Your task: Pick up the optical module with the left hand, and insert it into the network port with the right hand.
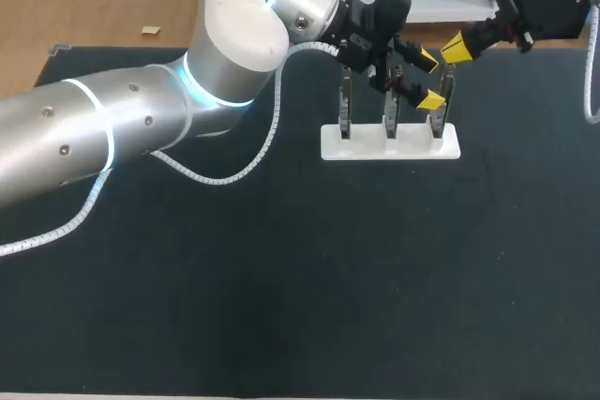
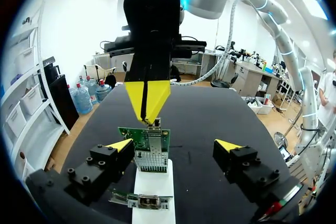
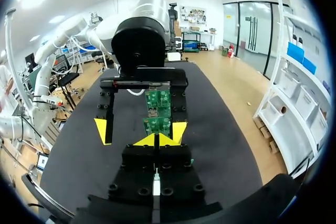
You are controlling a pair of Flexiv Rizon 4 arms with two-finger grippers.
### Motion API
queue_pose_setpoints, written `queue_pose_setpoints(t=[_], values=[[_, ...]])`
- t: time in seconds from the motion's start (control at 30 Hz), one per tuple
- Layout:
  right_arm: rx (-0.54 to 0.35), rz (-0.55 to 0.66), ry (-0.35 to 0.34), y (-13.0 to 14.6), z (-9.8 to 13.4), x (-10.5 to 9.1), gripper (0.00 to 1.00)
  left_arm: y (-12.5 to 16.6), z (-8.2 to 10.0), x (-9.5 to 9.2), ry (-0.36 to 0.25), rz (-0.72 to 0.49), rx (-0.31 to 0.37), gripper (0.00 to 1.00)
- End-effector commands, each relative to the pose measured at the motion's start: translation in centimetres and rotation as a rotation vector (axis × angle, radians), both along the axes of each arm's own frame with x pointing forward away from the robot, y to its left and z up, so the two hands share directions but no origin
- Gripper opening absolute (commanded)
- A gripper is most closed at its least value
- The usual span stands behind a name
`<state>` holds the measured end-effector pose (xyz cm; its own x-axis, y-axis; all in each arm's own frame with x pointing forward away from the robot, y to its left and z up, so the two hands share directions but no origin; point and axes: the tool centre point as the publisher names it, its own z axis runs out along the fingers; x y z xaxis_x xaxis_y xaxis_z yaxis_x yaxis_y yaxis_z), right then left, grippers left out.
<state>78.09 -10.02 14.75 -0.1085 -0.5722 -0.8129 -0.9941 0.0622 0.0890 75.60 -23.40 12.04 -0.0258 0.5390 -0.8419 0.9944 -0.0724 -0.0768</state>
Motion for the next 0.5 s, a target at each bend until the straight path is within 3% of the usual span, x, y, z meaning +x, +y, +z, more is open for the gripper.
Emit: queue_pose_setpoints(t=[0.03,0.5], values=[[-0.001,-0.001,0.007,0.02,-0.26,0.14,0.0,-0.1,0.04,0.21,0.003,-0.003,0.004,1.0],[0.0,-0.012,0.023,-0.13,-0.87,-0.02,0.0,-0.1,0.04,0.21,0.003,-0.003,0.004,1.0]])
